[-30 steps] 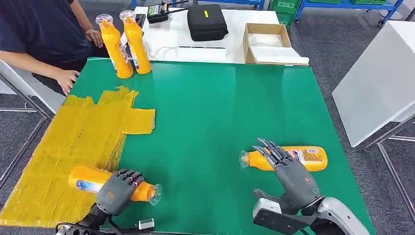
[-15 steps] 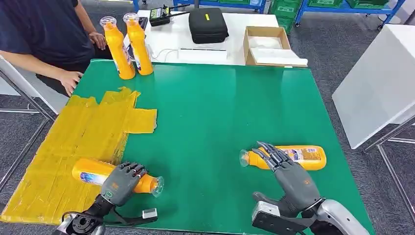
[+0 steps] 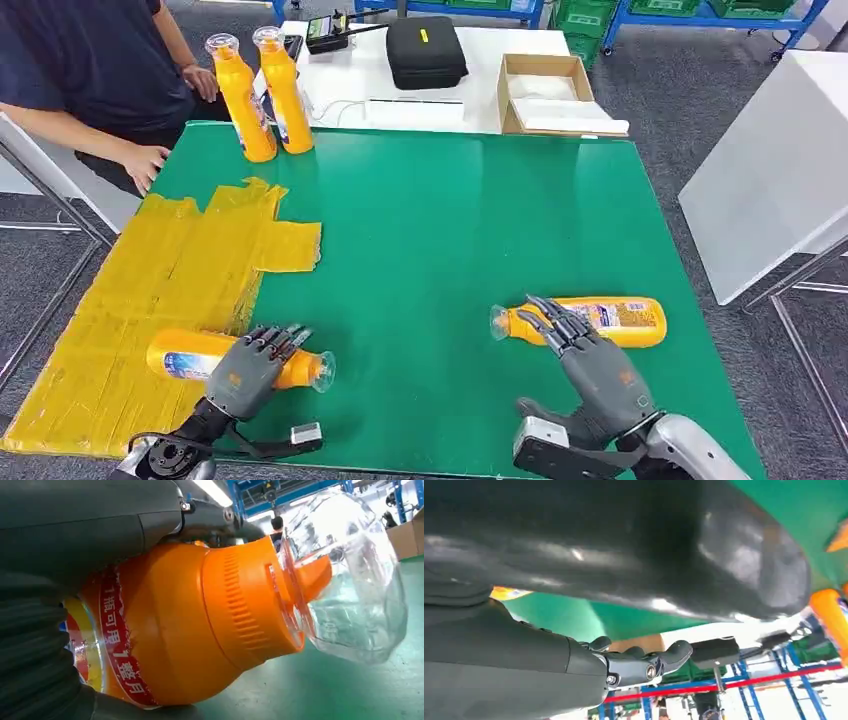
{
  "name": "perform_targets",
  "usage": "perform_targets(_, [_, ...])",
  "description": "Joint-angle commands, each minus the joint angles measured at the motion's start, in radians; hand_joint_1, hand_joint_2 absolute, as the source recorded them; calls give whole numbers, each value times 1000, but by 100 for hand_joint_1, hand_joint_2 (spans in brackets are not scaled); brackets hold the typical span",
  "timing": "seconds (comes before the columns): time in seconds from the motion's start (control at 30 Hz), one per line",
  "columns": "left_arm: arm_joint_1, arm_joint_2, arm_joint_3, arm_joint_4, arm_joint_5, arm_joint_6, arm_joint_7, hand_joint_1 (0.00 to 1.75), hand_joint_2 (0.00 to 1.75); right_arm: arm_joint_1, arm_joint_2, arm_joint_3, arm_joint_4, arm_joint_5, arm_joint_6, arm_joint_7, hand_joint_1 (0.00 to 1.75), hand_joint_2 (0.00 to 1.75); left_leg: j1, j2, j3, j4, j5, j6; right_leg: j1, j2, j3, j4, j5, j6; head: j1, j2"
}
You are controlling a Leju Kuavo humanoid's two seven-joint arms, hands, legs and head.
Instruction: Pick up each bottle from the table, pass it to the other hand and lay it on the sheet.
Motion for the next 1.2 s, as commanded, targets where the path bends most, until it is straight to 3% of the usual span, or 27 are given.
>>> perform_targets(0.03, [22,-10,34,-23,65,-37,-20,0,175,40,-80,-87,142,36,30,48,0,175,0,2,0,-2,1,1,0,2,0,-2,2,-1,0,0])
perform_targets(0.13, [5,-14,29,-37,41,-29,-16,0,175,49,-101,-140,199,1,51,49,0,175,-1,1,0,-2,1,2,0,1,0,-2,2,0,0,0])
perform_targets(0.37, [-6,-22,34,-12,42,-9,-17,0,175,46,-65,-161,217,21,63,35,0,175,-1,1,-1,-3,1,1,0,1,-1,-3,3,0,0,0])
perform_targets(0.57, [50,-75,126,-166,5,237,23,0,175,87,-61,-165,219,55,39,42,0,175,0,2,-3,-2,0,2,1,1,-4,-2,2,0,0,0])
perform_targets(0.63, [92,-146,241,-322,71,237,-61,0,175,114,-74,-152,215,64,13,48,0,175,0,1,-5,-1,0,2,1,0,-6,-2,2,0,0,0])
perform_targets(0.73, [116,-272,388,-383,319,237,-257,0,175,130,-86,-133,209,70,-13,65,0,175,0,1,-9,1,0,2,1,0,-9,0,1,1,0,0])
perform_targets(0.87, [115,-237,326,-507,577,126,-185,0,175,167,-84,-120,192,90,-42,99,0,175,-1,1,-9,1,-1,2,0,0,-9,0,1,1,0,0])
perform_targets(0.9, [111,-244,329,-535,640,88,-178,0,0,172,-83,-118,191,94,-49,109,0,175,0,2,-10,1,-1,1,0,0,-11,0,1,1,0,0])
perform_targets(1.0, [92,-254,342,-618,724,-11,-176,0,0,169,-86,-105,197,100,-58,121,0,175,-1,1,-10,1,-1,2,0,0,-11,0,1,0,0,0])
perform_targets(1.2, [109,-265,342,-676,821,-72,-199,0,0,159,-85,-107,204,99,-59,120,0,175,-1,3,-10,0,-1,2,0,2,-11,-1,2,1,0,0])
